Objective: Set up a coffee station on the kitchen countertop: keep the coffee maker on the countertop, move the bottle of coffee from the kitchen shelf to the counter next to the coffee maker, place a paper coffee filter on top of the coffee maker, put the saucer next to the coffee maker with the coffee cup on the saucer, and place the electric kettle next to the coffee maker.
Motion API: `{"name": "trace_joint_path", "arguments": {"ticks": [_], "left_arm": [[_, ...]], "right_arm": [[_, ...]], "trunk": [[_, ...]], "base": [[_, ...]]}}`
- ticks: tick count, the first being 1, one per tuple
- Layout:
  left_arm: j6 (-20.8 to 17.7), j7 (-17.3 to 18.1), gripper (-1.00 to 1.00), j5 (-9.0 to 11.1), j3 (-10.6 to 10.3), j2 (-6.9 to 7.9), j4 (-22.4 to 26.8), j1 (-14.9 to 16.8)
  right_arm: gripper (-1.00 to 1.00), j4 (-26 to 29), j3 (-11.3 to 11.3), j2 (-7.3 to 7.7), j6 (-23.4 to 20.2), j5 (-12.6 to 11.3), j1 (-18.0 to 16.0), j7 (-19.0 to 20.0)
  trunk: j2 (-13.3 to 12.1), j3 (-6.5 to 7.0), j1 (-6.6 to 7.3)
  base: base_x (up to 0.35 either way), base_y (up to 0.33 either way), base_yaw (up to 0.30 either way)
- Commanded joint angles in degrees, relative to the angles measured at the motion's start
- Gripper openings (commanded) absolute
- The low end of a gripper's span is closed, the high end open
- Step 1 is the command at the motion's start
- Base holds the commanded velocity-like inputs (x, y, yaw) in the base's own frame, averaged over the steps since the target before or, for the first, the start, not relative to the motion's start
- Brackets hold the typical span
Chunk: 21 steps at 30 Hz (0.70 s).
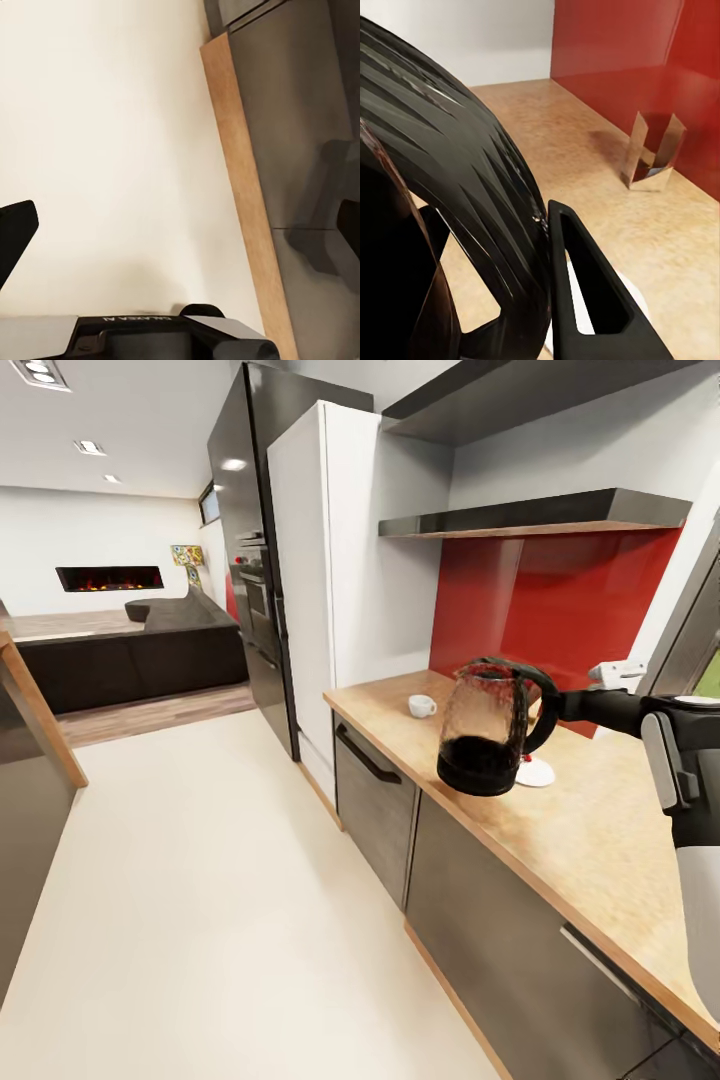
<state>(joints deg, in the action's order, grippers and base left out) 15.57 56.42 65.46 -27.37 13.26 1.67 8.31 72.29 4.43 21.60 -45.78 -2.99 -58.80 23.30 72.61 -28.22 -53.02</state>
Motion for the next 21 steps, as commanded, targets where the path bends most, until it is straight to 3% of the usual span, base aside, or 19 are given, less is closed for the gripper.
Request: {"name": "trace_joint_path", "arguments": {"ticks": [1, 18, 21], "left_arm": [[0.3, 0.1, 1.0, 0.4, -0.5, 0.01, 0.0, 0.0], [0.3, 0.1, 1.0, 0.4, -0.5, -0.04, 0.0, 0.0], [0.3, 0.1, 1.0, 0.4, -0.6, -0.07, 0.0, 0.0]], "right_arm": [[-1.0, 0.0, 0.1, 0.01, -0.4, -0.4, -0.1, 0.1], [-1.0, 0.0, 0.1, 0.02, -0.5, -0.5, 0.0, 0.2], [-1.0, 0.0, 0.1, 0.02, -3.3, -0.5, -0.1, 0.1]], "trunk": [[0.0, -0.05, 0.0], [0.0, 0.36, 0.0], [0.0, 0.44, 0.0]], "base": [[0.0, 0.0, -0.103], [0.0, 0.0, -0.249], [0.0, 0.0, -0.272]]}}
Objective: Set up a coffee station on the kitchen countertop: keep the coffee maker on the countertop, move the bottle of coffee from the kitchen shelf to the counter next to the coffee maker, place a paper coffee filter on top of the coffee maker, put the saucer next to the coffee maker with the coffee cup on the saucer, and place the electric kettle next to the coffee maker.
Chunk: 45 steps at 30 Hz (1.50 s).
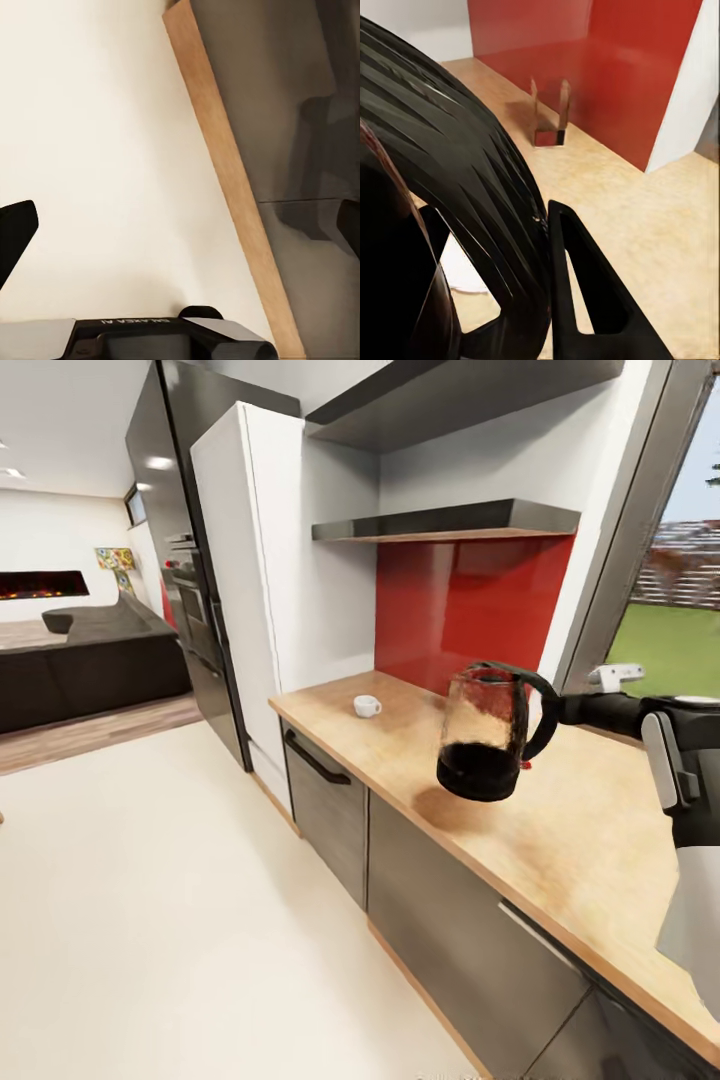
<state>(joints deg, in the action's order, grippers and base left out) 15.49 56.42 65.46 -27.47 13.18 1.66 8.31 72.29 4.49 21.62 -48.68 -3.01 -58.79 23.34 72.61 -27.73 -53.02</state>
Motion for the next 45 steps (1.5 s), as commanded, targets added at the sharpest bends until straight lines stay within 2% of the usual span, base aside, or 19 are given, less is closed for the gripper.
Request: {"name": "trace_joint_path", "arguments": {"ticks": [1, 3, 7, 11, 31, 40, 45], "left_arm": [[0.3, 0.1, 1.0, 0.4, -0.5, 0.01, 0.0, 0.0], [0.3, 0.0, 1.0, 0.4, -0.5, 0.01, 0.0, 0.0], [0.3, 0.0, 1.0, 0.4, -0.5, 0.01, 0.0, 0.0], [0.3, 0.0, 1.0, 0.4, -0.5, 0.01, 0.0, 0.0], [0.3, 0.0, 1.0, 0.4, -0.5, 0.01, 0.0, 0.0], [0.3, 0.0, 1.0, 0.4, -0.5, -0.16, 0.0, 0.0], [0.3, 0.0, 1.0, 0.4, -0.5, -0.32, 0.0, 0.0]], "right_arm": [[-1.0, 0.0, 0.1, 0.0, -0.7, -0.5, -0.1, 0.1], [-1.0, 0.0, 0.3, 0.0, -1.2, -0.5, -0.1, 0.0], [-1.0, 0.0, 2.2, 0.0, -1.7, -0.6, -0.1, 0.1], [-1.0, 0.0, 2.6, 0.0, -1.8, -0.7, 0.0, 0.1], [-1.0, 0.0, 2.7, 0.0, -1.9, -0.7, -0.1, 0.1], [-1.0, 0.0, 2.7, -0.05, -1.9, -0.7, 0.0, 0.2], [-1.0, 0.1, 2.7, -0.01, -1.9, -0.2, 0.0, 4.2]], "trunk": [[0.0, -0.03, 0.0], [0.0, 0.03, 0.0], [0.0, 0.13, 0.0], [0.0, 0.24, 0.0], [0.0, 0.78, 0.0], [0.0, 0.84, 0.0], [0.0, 0.84, 0.0]], "base": [[0.0, 0.0, -0.272], [0.0, 0.0, -0.272], [0.0, 0.0, -0.272], [0.0, 0.0, -0.272], [0.0, 0.0, -0.271], [-0.194, 0.092, -0.062], [-0.28, 0.144, -0.005]]}}
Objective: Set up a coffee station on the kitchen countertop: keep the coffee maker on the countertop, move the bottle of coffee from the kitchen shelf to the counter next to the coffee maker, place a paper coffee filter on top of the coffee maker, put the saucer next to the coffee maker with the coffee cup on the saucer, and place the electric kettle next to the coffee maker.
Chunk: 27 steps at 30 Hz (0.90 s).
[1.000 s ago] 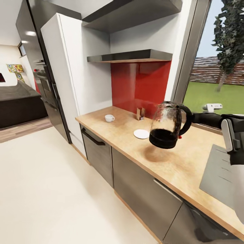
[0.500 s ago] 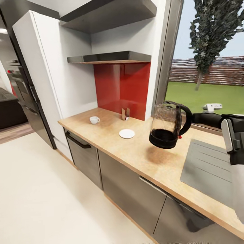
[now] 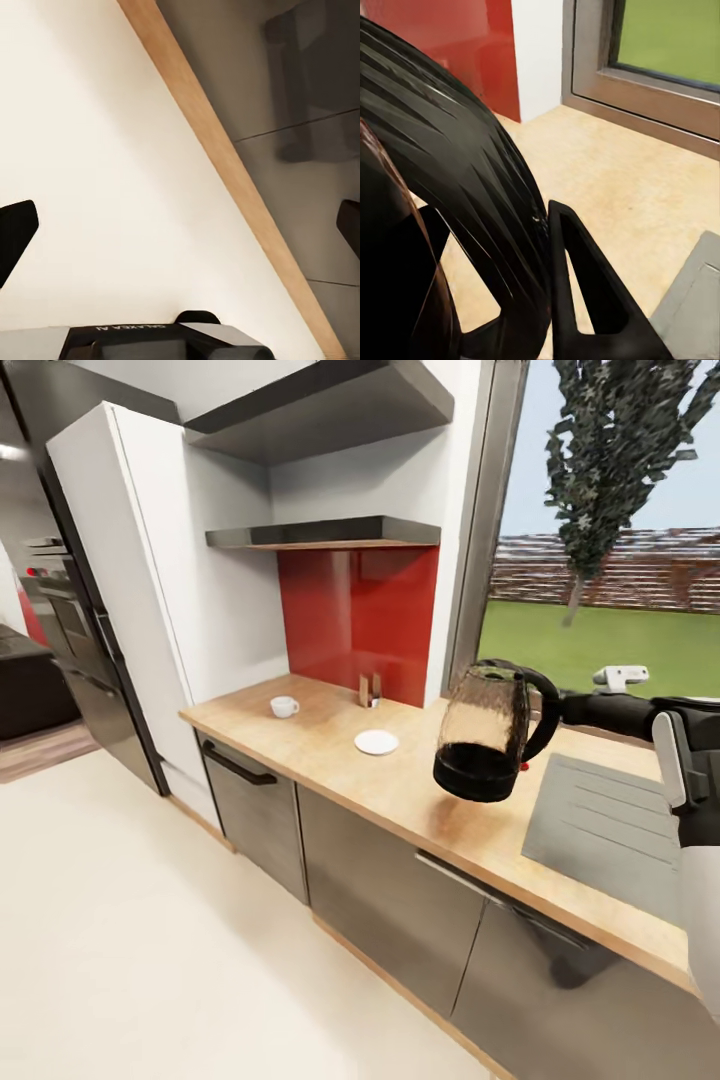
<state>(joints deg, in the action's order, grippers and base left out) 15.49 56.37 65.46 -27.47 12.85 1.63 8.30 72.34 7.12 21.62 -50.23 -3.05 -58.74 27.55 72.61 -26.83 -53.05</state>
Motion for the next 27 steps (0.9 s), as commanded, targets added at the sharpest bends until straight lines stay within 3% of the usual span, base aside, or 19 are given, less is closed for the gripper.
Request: {"name": "trace_joint_path", "arguments": {"ticks": [1, 7, 8, 11, 14, 27], "left_arm": [[0.3, 0.1, 1.0, 0.4, -0.5, 0.0, 0.0, 0.0], [0.3, 0.1, 1.0, 0.4, -0.5, -0.01, 0.0, 0.0], [0.3, 0.1, 1.0, 0.4, -0.5, -0.01, 0.0, 0.0], [0.3, 0.1, 1.0, 0.4, -0.5, -0.01, 0.0, 0.0], [0.3, 0.1, 1.0, 0.4, -0.5, -0.01, 0.0, 0.0], [0.3, 0.0, 1.0, 0.4, -0.5, -0.01, 0.0, 0.0]], "right_arm": [[-1.0, 0.0, 0.1, 0.0, -0.3, -0.1, -0.1, 0.3], [-1.0, 2.4, 0.7, 0.05, -0.2, 0.1, 1.9, 1.3], [-1.0, 5.6, 3.2, 0.07, -0.3, 0.2, 4.8, 1.3], [-1.0, 7.2, 4.7, 0.09, -0.3, 0.3, 6.4, 1.4], [-1.0, 11.2, 8.5, 0.09, -0.3, 0.3, 10.2, 1.6], [-1.0, 12.6, 9.5, 0.09, -0.3, 0.3, 11.6, 1.6]], "trunk": [[0.0, -0.06, 0.03], [0.0, -0.06, 0.03], [0.0, -0.06, 0.03], [0.0, -0.06, 0.03], [0.0, -0.06, 0.03], [0.0, -0.06, 0.03]], "base": [[-0.283, 0.147, -0.016], [-0.111, 0.061, -0.126], [-0.017, 0.01, -0.074], [-0.009, 0.005, -0.039], [-0.002, 0.001, -0.023], [-0.016, -0.003, -0.23]]}}
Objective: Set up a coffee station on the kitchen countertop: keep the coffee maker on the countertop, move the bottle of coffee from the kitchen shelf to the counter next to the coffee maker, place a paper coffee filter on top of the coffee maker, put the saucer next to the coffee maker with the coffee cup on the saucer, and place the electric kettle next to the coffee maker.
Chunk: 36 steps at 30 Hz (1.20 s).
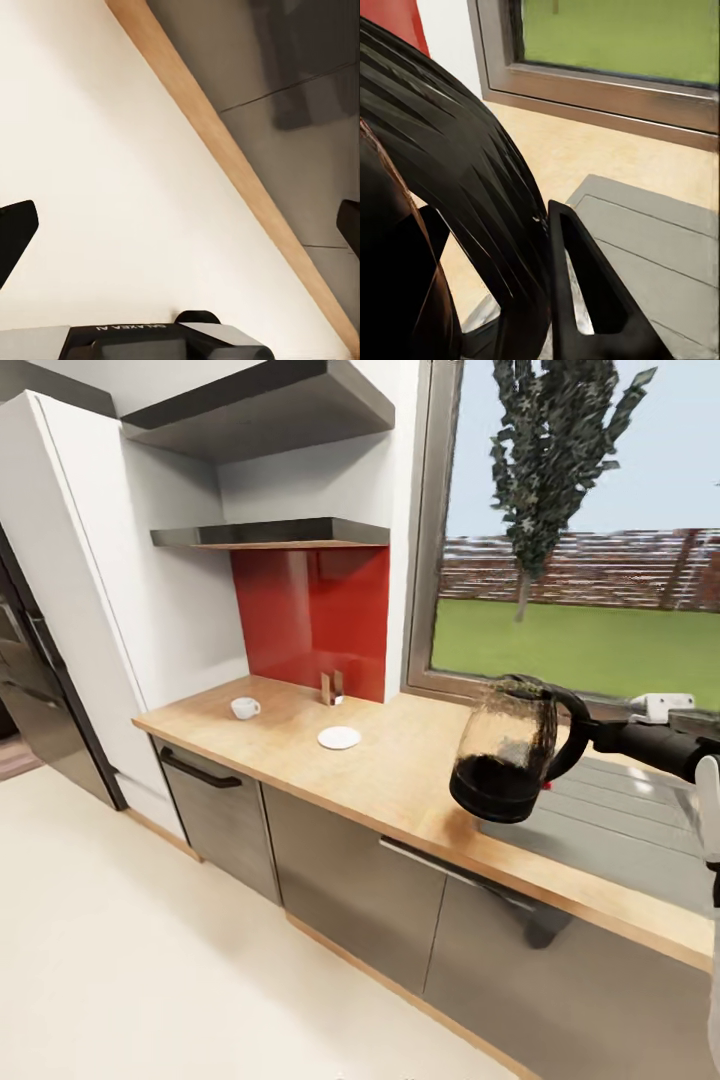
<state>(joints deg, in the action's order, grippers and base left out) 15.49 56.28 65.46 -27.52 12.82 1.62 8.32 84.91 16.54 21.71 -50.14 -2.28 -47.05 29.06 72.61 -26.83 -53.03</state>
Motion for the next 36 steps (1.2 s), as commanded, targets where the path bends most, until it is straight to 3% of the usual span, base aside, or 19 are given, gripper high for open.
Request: {"name": "trace_joint_path", "arguments": {"ticks": [1, 9, 15, 20, 27, 36], "left_arm": [[0.3, 0.1, 1.0, 0.4, -0.5, 0.02, 0.0, 0.0], [0.3, 0.1, 1.0, 0.4, -0.5, 0.02, 0.0, 0.0], [0.4, 0.1, 1.0, 0.4, -0.5, 0.02, 0.0, 0.0], [0.4, 0.1, 1.0, 0.4, -0.5, 0.02, 0.0, 0.0], [0.4, 0.1, 1.0, 0.4, -0.5, 0.02, 0.1, 0.0], [0.4, 0.1, 1.0, 0.4, -0.5, 0.02, 0.1, 0.0]], "right_arm": [[-1.0, 0.1, 0.1, -0.01, -0.4, -0.4, -0.1, 0.1], [-1.0, 0.1, 0.1, -0.01, -0.4, -0.4, -0.1, 0.1], [-1.0, 0.0, 0.1, -0.01, -0.4, -0.4, -0.1, 0.1], [-1.0, 0.0, 0.0, -0.01, -0.4, -0.4, -0.1, 0.1], [-1.0, 0.0, 0.1, -0.01, -0.4, -0.4, -0.1, 0.1], [-1.0, 0.0, 0.1, -0.01, -0.4, -0.4, -0.1, 0.1]], "trunk": [[0.0, -0.06, 0.01], [0.0, -0.06, 0.01], [0.0, -0.06, 0.01], [-2.0, 0.84, 1.11], [-2.0, 0.84, 1.11], [-2.0, 0.84, 1.11]], "base": [[-0.174, -0.091, -0.262], [-0.159, -0.105, -0.214], [-0.024, -0.017, -0.039], [-0.003, -0.002, -0.006], [0.0, 0.0, -0.033], [0.0, 0.0, -0.239]]}}
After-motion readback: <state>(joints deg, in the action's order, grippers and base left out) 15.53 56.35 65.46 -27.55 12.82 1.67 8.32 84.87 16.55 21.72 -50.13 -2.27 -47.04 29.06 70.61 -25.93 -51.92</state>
